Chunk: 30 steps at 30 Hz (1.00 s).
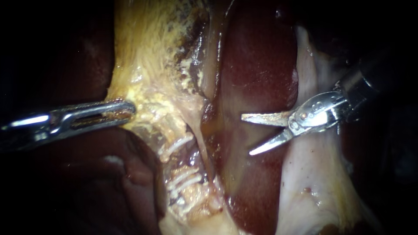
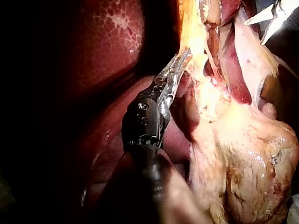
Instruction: Go back from the cut left tube
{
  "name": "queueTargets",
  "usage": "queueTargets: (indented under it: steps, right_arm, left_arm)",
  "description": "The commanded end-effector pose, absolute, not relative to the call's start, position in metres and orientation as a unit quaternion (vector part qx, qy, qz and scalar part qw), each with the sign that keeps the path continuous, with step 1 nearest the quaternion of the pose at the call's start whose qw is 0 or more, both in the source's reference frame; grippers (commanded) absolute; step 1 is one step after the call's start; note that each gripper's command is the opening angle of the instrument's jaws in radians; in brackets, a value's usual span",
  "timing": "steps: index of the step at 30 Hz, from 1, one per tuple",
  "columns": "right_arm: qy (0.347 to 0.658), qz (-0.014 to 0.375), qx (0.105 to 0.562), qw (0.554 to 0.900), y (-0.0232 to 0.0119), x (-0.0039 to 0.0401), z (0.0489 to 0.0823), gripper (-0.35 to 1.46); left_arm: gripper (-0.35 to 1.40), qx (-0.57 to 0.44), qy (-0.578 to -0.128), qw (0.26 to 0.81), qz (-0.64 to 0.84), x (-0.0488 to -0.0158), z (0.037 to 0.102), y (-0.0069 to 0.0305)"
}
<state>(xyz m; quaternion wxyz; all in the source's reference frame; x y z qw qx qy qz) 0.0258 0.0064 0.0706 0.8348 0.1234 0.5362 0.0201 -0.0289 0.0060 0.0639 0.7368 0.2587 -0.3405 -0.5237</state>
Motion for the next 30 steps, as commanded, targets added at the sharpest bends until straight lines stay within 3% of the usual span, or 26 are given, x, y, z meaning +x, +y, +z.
queueTargets:
  steps: [1,11,20,30]
  right_arm:
    - [0.536,0.017,0.123,0.835,0.0063,0.0258,0.0709,1.43]
    - [0.536,0.016,0.122,0.835,0.0062,0.0258,0.0712,1.43]
    - [0.537,0.014,0.121,0.835,0.0063,0.0255,0.071,1.43]
    - [0.537,0.014,0.121,0.835,0.0063,0.0255,0.071,1.43]
  left_arm:
    - [-0.35,0.257,-0.341,0.737,-0.524,-0.0291,0.0645,0.0058]
    - [-0.35,0.262,-0.336,0.739,-0.522,-0.0322,0.0707,0.0052]
    - [-0.35,0.263,-0.347,0.73,-0.527,-0.0353,0.0706,0.0067]
    - [-0.35,0.266,-0.346,0.728,-0.529,-0.0359,0.0707,0.0068]
